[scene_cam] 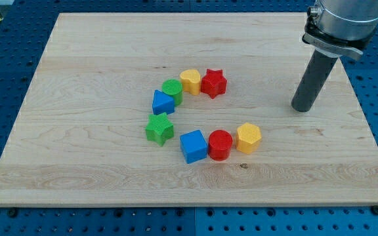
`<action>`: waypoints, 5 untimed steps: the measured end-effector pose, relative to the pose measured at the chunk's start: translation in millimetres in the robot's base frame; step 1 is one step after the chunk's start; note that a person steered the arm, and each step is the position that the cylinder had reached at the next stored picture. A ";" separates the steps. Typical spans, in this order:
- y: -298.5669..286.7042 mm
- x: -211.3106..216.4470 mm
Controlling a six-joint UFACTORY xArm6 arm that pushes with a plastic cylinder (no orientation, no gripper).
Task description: Separate the green circle yellow heart red star from the group blocks
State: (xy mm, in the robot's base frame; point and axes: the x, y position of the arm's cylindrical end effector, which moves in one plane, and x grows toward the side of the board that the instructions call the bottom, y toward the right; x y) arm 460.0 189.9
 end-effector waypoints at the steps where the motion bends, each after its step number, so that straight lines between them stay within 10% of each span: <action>1: 0.0 0.0; 5: -157.8 -4.1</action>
State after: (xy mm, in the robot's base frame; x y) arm 455.9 32.2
